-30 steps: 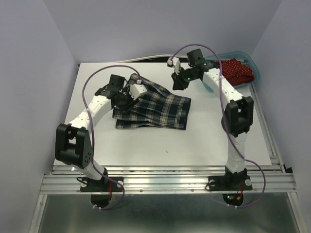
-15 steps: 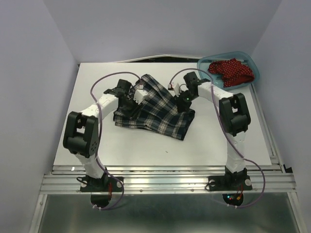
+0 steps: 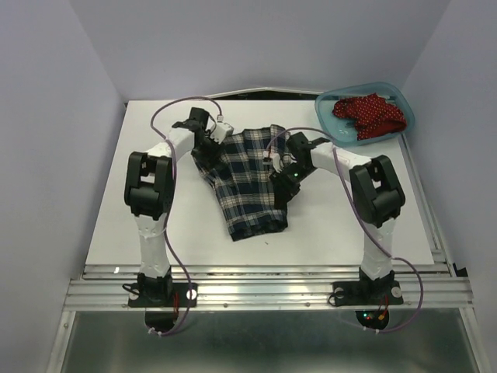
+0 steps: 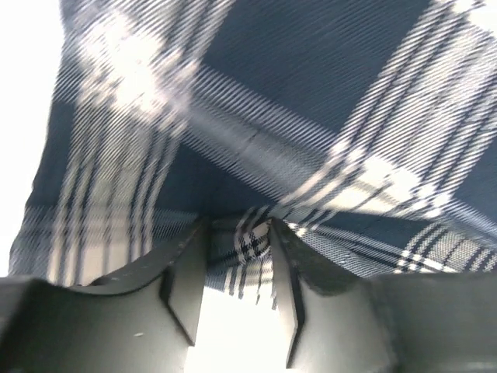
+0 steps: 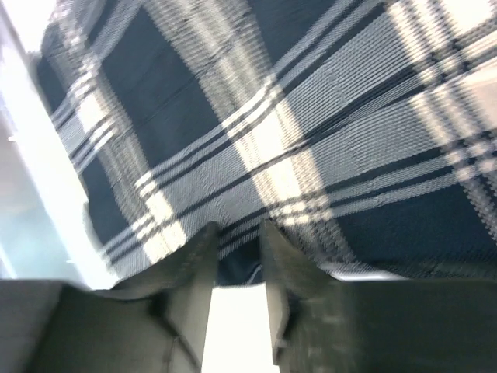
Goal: Fold and stack the skirts
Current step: Fold the skirt
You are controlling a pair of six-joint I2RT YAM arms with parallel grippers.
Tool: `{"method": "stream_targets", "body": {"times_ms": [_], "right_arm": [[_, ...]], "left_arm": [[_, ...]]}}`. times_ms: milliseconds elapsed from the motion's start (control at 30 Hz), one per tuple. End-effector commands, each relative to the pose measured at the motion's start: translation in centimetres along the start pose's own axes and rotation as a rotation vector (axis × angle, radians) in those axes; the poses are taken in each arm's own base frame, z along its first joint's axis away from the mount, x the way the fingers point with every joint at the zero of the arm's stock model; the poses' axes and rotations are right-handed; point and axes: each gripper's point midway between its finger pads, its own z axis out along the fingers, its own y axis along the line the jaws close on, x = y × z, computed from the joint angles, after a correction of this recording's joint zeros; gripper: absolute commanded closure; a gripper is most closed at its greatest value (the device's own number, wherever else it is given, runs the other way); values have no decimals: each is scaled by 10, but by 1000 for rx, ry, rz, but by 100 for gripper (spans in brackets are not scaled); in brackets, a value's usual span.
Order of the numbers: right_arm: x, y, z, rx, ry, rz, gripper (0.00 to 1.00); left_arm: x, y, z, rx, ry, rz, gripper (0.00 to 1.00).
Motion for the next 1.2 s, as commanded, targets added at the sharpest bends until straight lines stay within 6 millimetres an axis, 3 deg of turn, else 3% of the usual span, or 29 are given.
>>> {"method": "stream_targets", "body": {"times_ms": [0, 33, 100, 167, 200, 267, 300, 333, 367, 400, 433, 467, 500, 533, 633, 733, 867, 933, 1000, 1033, 1067, 1167], "right_arm": [[-12, 56, -35, -121, -84, 16, 61], [-13, 60, -38, -118, -94, 4, 61], [-13, 66, -46, -100, -117, -13, 61], [-17, 68, -48, -89, -144, -7, 61], [-19, 71, -49, -99, -159, -11, 61], [-20, 83, -47, -143, -171, 7, 61], [-20, 84, -46, -150, -176, 9, 61], [-21, 88, -42, -162, -176, -2, 61], [-14, 90, -35, -172, -159, 18, 60], [-13, 87, -28, -162, -156, 9, 60], [-6, 81, -21, -158, -140, 27, 60], [8, 79, -10, -164, -103, 53, 61], [15, 74, -3, -159, -89, 68, 61], [24, 66, 4, -143, -63, 88, 62], [53, 48, 27, -114, 29, 142, 67], [63, 34, 33, -63, 62, 149, 68], [40, 40, 12, -2, -9, 65, 61], [15, 51, -14, 60, -115, -42, 52], [0, 60, -33, 104, -192, -128, 39], [-9, 62, -43, 139, -237, -181, 36], [-13, 71, -57, 171, -281, -255, 32], [-13, 73, -76, 259, -315, -421, 29]], "left_arm": [[-39, 36, -47, -122, -129, 16, 43], [-47, 30, -55, -92, -167, 24, 42], [-67, 22, -91, -93, -272, 54, 39], [-73, 1, -110, -24, -355, 85, 32], [-81, -7, -141, -32, -426, 111, 31], [-75, -31, -154, 15, -466, 150, 21], [-77, -40, -178, -8, -509, 186, 20], [-74, -48, -184, -21, -516, 208, 19], [-62, -66, -177, -22, -484, 258, 19], [-59, -78, -193, -51, -510, 306, 18], [-37, -86, -179, -72, -453, 325, 18], [-37, -108, -180, -69, -464, 410, 17], [-32, -119, -192, -89, -493, 446, 16], [-26, -127, -191, -90, -489, 472, 14], [8, -162, -175, -58, -427, 560, 14], [33, -189, -161, -23, -376, 663, 16], [38, -198, -157, -12, -383, 641, 17], [34, -199, -164, -14, -413, 568, 16], [23, -195, -177, -28, -477, 490, 11], [19, -193, -182, -28, -501, 453, 3], [15, -191, -187, -12, -524, 387, 2], [9, -191, -196, 29, -557, 294, 2]]}}
